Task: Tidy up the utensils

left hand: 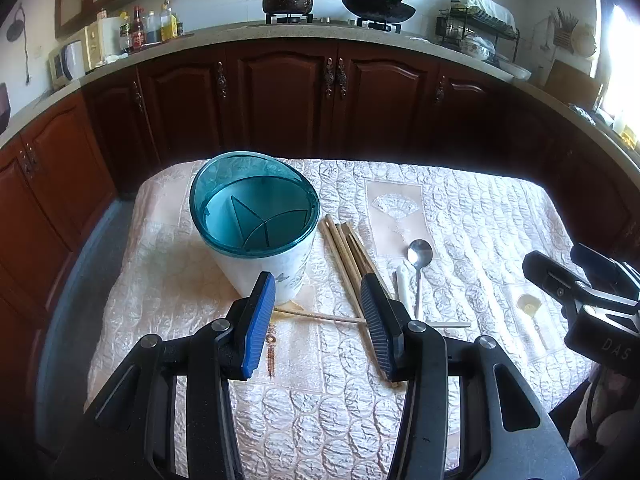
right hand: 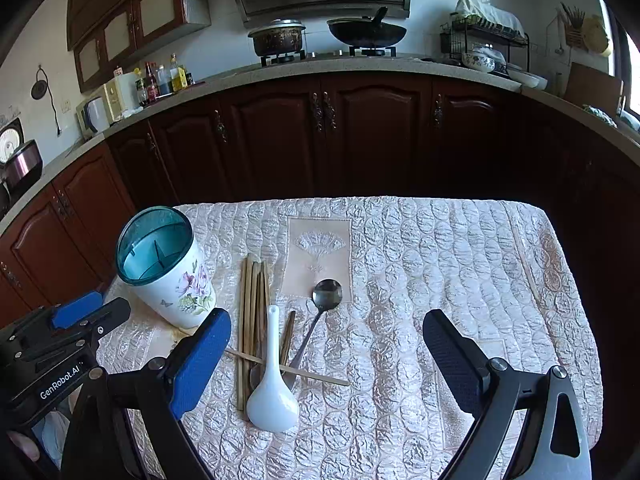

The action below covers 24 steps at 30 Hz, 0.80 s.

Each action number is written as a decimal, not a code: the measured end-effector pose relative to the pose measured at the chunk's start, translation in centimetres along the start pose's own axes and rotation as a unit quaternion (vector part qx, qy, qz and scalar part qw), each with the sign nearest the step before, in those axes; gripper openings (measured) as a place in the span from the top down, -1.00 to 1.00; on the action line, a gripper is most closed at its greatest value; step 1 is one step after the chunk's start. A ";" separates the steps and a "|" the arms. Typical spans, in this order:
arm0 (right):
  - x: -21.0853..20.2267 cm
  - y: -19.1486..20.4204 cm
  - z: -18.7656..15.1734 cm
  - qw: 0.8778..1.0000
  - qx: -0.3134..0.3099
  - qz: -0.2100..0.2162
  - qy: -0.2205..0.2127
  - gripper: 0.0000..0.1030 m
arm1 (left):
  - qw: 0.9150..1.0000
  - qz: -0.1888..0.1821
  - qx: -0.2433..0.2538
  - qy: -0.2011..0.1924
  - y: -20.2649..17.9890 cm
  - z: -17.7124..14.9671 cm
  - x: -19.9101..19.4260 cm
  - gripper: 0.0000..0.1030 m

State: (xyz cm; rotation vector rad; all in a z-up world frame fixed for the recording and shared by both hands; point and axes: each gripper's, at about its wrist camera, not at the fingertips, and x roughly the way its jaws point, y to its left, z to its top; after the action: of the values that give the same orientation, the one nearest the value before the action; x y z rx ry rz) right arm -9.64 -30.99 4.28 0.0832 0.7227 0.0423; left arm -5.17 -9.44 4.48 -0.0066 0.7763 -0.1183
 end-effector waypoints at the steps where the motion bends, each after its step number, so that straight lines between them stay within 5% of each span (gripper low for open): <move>1: 0.0 0.0 0.0 1.000 -0.001 0.000 0.001 -0.87 | 1.000 0.000 0.000 0.001 0.0 0.0 0.1 0.15; 24: 0.4 0.6 -0.2 1.000 -0.015 0.001 0.013 -0.87 | 1.000 0.001 -0.003 0.003 0.2 -0.2 0.3 0.15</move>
State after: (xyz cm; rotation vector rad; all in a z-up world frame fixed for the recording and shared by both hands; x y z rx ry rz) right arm -9.49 -30.40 3.95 0.0539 0.7482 0.0559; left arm -5.06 -9.23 4.08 -0.0115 0.7831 -0.1135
